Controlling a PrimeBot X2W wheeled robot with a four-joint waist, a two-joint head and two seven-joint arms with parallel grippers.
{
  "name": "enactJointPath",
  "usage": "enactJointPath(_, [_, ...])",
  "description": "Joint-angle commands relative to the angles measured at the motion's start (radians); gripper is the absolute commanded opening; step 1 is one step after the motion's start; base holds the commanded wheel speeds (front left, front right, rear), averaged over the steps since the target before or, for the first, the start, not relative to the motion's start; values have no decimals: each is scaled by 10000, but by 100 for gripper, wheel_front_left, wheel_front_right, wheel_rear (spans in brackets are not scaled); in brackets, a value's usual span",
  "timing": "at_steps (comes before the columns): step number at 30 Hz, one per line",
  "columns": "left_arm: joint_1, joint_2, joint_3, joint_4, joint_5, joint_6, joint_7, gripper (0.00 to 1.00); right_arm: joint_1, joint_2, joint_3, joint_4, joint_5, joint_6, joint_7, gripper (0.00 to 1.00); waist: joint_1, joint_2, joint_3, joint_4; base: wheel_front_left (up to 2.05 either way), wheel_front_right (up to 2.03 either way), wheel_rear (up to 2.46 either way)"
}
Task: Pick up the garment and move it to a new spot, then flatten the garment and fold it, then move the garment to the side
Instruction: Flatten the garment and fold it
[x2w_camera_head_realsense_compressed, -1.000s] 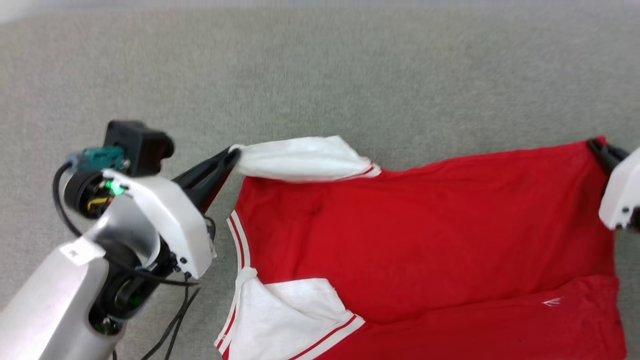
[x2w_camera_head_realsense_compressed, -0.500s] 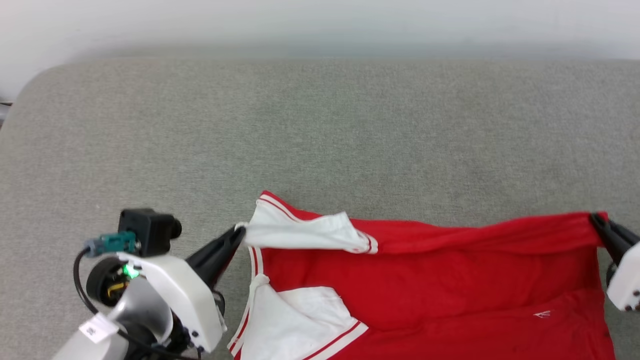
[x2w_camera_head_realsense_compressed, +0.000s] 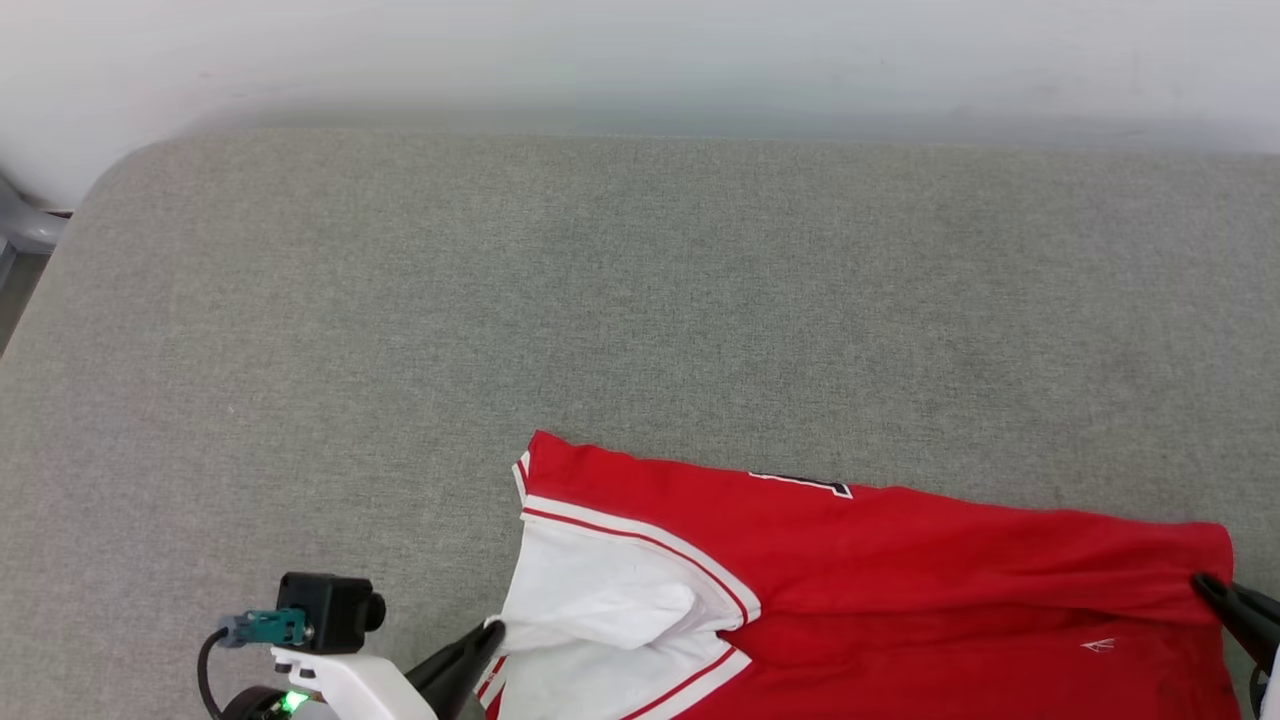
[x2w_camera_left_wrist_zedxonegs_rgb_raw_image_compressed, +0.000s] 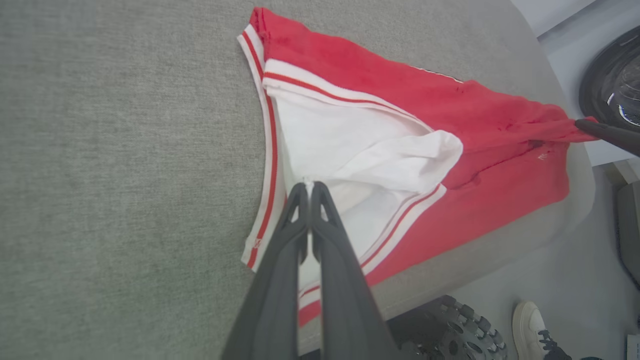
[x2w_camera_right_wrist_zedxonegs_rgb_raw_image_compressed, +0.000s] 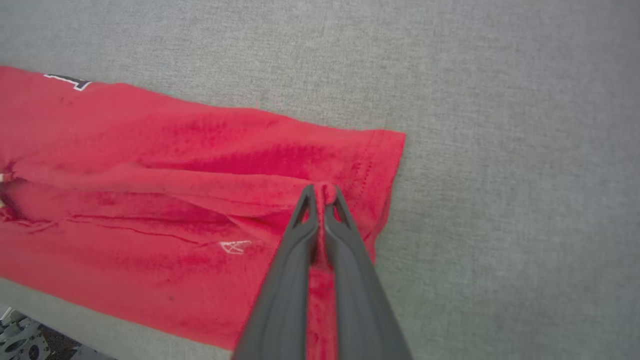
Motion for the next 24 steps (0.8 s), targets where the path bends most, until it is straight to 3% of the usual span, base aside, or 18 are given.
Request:
enactJointPath(1, [82,-32,-22,122,-52,-49,-42,0,147,-124,40,-53,133,-8,-39,0,1,-1,18,16,0,0,0])
enactJointPath(11, [-208,-350,-682,1448,244,-444,-29,0,382,-999,996,363,10,-9,-585,0,1,-1,104,67,0,0,0])
enactJointPath(12, [-222,-399,-779,1599,290,-523,-23,17,392,-1039,1121,421,62,-9,-608,1,1,-1,100,58,0,0,0])
enactJointPath(13, [-221,-448,-868,1724,311,-580,-18,50,383,-1101,1200,482,62,-9,-674,73,1,-1,90,44,0,0,0])
enactJointPath(14, [-233,-488,-912,1851,332,-621,-52,100,369,-1123,1254,582,77,-10,-687,100,1,-1,78,27,0,0,0])
enactJointPath(24, [-379,-612,-545,2068,556,-605,-1052,100,112,-995,1281,587,792,-9,-803,100,1,-1,-583,-196,0,0,0])
